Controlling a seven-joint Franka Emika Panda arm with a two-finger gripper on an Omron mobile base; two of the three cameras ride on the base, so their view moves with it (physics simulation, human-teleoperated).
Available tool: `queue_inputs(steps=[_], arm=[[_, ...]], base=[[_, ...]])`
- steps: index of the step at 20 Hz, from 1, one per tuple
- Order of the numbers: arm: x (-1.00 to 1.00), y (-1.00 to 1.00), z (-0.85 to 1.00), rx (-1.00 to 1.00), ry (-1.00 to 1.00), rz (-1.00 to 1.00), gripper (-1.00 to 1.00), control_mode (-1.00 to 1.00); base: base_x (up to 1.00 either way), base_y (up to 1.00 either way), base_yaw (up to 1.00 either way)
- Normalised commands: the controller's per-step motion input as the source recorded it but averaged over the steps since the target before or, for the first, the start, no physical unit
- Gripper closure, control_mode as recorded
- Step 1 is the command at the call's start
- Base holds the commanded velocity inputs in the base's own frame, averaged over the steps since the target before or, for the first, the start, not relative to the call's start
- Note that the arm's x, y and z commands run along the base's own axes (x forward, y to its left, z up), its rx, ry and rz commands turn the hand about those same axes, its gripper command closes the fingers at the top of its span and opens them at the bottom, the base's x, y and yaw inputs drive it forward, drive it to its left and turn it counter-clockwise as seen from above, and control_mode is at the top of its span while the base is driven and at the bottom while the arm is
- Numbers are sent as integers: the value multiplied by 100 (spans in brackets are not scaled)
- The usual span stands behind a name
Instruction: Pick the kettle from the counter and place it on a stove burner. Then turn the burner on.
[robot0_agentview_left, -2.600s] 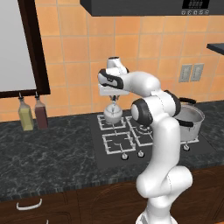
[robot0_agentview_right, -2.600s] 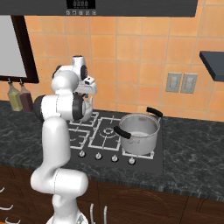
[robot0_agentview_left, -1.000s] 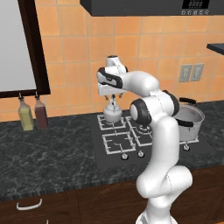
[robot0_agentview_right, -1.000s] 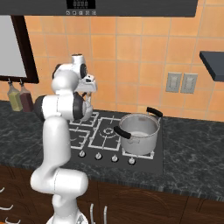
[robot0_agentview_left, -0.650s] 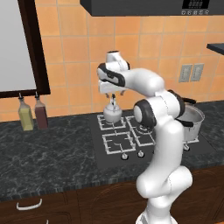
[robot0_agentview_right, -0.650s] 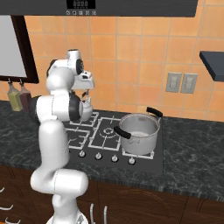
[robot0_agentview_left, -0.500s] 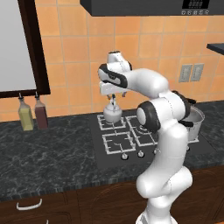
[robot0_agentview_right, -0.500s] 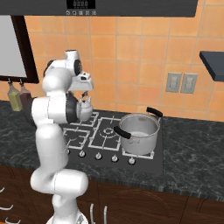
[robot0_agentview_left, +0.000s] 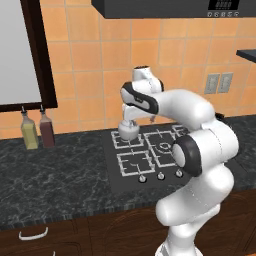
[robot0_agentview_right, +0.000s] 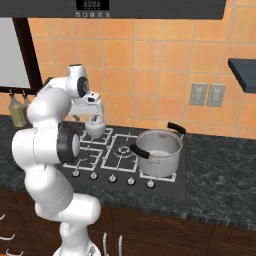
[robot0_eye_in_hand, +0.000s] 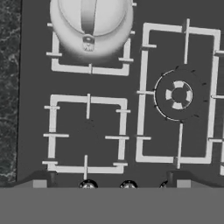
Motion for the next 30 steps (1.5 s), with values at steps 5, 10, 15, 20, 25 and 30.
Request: queue_inputs(steps=[5,10,15,20,25,30], arm=[[-90,-39,-6,0,0,0,-100,-100],[-70,-33,-8,0,0,0,-100,-100],[-20,-24,-31,0,3,0,-100,-100],[-28,0,-35,0,0,0,-100,-100],[0,0,-38,1,10,0,-100,-100],[3,0,-47,3,7,0,-100,-100]], base=[[0,0,0],[0,0,0],[0,0,0],[0,0,0],[0,0,0],[0,0,0]])
